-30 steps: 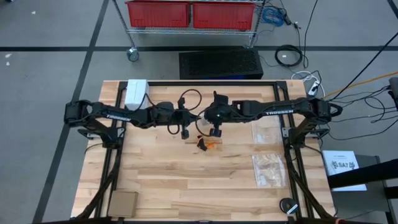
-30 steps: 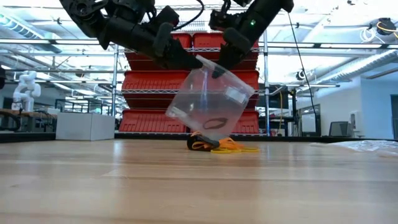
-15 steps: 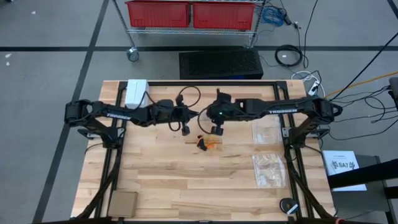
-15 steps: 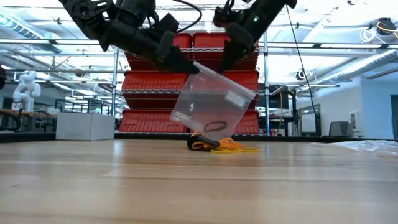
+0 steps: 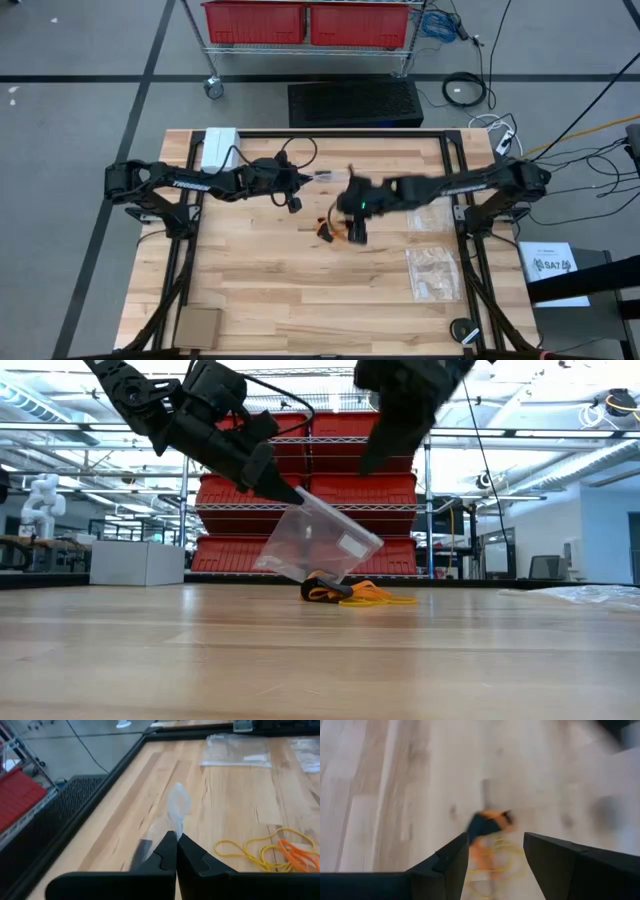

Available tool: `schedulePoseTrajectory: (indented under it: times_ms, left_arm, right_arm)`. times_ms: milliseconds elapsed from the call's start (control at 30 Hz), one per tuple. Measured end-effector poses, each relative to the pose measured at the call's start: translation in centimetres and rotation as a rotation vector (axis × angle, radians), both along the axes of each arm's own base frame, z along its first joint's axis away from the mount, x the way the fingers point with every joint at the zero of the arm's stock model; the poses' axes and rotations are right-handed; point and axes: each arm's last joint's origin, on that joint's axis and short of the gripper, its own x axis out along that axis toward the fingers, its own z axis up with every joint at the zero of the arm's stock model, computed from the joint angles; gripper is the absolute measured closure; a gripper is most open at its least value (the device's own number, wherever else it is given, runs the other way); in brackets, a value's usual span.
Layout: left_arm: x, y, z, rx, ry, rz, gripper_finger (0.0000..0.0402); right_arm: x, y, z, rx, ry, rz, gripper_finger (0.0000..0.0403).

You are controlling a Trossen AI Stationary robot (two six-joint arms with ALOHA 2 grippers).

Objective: Sort rubber bands
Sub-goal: Put the black rubber band into the top left transparent zip bag

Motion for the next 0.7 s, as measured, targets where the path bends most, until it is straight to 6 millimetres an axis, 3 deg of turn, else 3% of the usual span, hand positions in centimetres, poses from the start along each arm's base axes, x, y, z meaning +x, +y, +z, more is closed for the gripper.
schedulePoseTrajectory:
  times_ms: [200, 433, 700]
  left_arm:
    - [-0.2, -0.4, -0.5, -0.028, 0.005, -0.002, 0.0401]
    - [0.1, -1.3, -0.4, -0.03, 0.003, -0.034, 0.0401]
    - [0.1, -1.6, -0.4, -0.027, 0.004, -0.044, 0.0401]
  right_arm:
    - [1.6, 2.4, -6.0, 0.092, 0.002, -0.051, 0.0218]
    - [3.8, 2.3, -10.9, 0.101, 0.012, -0.21, 0.0218]
    - [4.6, 2.0, -12.0, 0.14, -0.022, -0.253, 0.0219]
